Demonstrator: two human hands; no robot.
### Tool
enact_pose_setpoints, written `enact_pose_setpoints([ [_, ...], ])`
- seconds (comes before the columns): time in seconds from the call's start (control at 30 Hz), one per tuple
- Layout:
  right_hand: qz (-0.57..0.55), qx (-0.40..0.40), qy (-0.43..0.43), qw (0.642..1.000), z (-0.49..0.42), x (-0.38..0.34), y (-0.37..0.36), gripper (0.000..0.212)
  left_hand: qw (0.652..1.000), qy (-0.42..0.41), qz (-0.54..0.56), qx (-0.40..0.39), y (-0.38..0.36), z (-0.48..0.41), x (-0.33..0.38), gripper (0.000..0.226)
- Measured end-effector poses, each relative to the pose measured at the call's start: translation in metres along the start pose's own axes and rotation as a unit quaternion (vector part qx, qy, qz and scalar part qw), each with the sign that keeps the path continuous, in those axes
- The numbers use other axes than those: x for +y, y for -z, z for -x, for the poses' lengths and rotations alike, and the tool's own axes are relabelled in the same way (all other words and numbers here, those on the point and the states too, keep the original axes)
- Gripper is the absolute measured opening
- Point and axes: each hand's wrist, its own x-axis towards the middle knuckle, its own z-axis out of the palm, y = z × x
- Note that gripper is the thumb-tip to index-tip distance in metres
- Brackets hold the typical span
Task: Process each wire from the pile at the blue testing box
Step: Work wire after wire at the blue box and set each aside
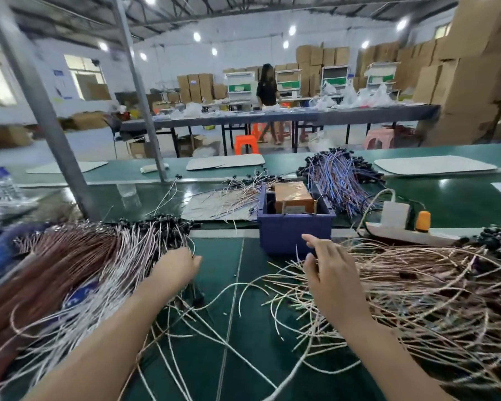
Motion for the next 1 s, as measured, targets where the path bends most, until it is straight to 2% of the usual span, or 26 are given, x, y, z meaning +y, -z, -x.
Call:
enact_pose_setpoints([
  [0.13, 0.001, 0.005, 0.010, 1.000, -0.004, -0.010, -0.009, 0.040, 0.999, 0.047, -0.025, 0.008, -0.014, 0.003, -0.004, 0.043],
  [0.27, -0.014, 0.015, -0.001, 1.000, -0.005, -0.012, -0.010, 0.039, 0.996, 0.079, -0.042, 0.009, -0.014, 0.006, 0.005, 0.025],
  [0.33, -0.028, 0.022, -0.004, 0.999, -0.007, -0.012, -0.009, 0.039, 0.995, 0.093, 0.005, 0.034, -0.013, 0.005, 0.003, 0.022],
  [0.43, -0.049, 0.032, -0.016, 0.998, -0.009, -0.010, -0.007, 0.038, 0.984, 0.099, 0.115, 0.095, -0.005, 0.000, -0.005, 0.035],
  [0.57, -0.069, 0.034, -0.035, 0.996, -0.010, -0.009, -0.006, 0.039, 0.957, 0.099, 0.246, 0.115, 0.003, 0.000, -0.017, 0.041],
  [0.67, -0.095, 0.026, -0.057, 0.993, -0.013, -0.012, -0.006, 0.039, 0.952, 0.065, 0.240, 0.177, 0.012, 0.009, -0.013, 0.041],
  [0.77, -0.169, 0.008, -0.089, 0.981, -0.018, -0.019, -0.005, 0.034, 0.917, -0.067, 0.279, 0.278, 0.029, 0.028, 0.016, 0.035],
  [0.83, -0.277, -0.034, -0.133, 0.951, -0.027, -0.027, -0.005, 0.026, 0.882, -0.148, 0.335, 0.297, 0.037, 0.043, 0.042, 0.027],
  [0.87, -0.341, -0.063, -0.168, 0.923, -0.034, -0.033, -0.006, 0.023, 0.873, -0.176, 0.353, 0.288, 0.037, 0.049, 0.054, 0.023],
  [0.93, -0.459, -0.132, -0.267, 0.837, -0.050, -0.042, -0.013, 0.028, 0.871, -0.220, 0.358, 0.256, 0.028, 0.059, 0.073, 0.021],
  [1.0, -0.536, -0.224, -0.361, 0.730, -0.062, -0.048, -0.023, 0.045, 0.875, -0.256, 0.347, 0.222, 0.012, 0.067, 0.084, 0.020],
])
